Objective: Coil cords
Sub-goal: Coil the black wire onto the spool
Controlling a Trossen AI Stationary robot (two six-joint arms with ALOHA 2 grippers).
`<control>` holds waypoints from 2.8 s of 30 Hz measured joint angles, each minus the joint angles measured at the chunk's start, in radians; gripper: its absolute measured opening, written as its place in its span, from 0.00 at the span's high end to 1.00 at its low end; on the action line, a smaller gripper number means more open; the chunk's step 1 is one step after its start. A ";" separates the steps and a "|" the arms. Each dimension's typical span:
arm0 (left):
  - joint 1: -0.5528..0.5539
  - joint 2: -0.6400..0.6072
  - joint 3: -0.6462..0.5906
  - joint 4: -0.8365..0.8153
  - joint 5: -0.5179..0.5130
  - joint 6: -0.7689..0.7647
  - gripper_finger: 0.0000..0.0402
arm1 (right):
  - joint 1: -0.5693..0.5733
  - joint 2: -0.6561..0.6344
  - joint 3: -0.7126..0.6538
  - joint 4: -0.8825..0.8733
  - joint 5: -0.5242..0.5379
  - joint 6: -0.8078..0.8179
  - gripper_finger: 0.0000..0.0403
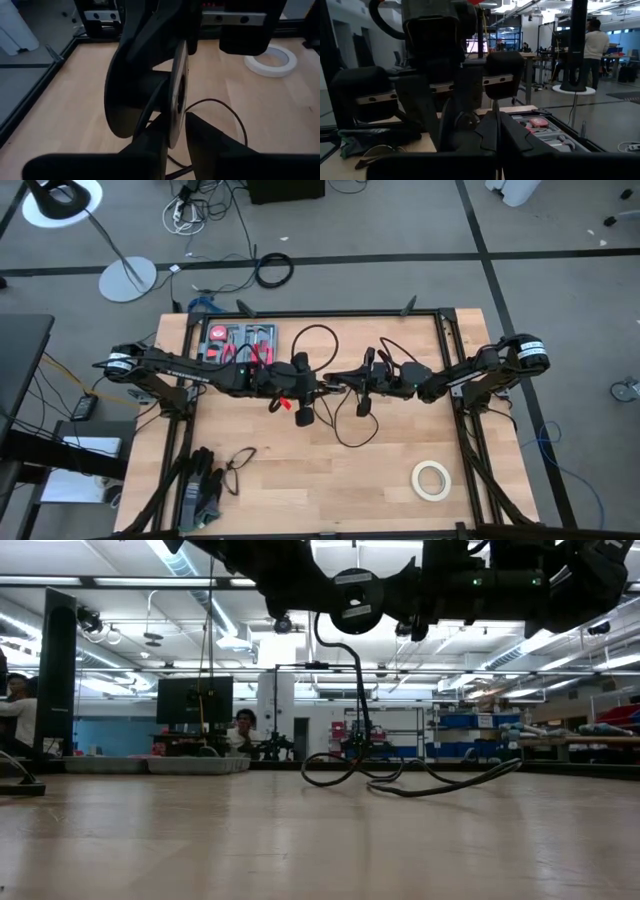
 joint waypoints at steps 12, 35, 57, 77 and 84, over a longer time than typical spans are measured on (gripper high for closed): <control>0.000 0.007 -0.002 0.005 -0.069 -0.019 0.99 | -0.002 0.000 0.003 -0.019 -0.003 0.014 0.91; 0.036 -0.088 0.002 -0.115 0.004 0.099 1.00 | 0.000 -0.348 0.000 -0.531 -0.082 0.094 0.68; 0.099 -0.087 0.026 0.080 0.066 0.294 1.00 | 0.000 0.095 0.000 -0.090 -0.213 0.322 0.68; 0.089 -0.087 0.025 0.145 -0.012 0.294 1.00 | 0.000 0.232 0.085 0.063 -0.198 0.262 0.68; 0.082 -0.087 0.025 0.163 -0.013 0.294 1.00 | 0.001 0.232 0.088 0.058 -0.129 0.237 0.80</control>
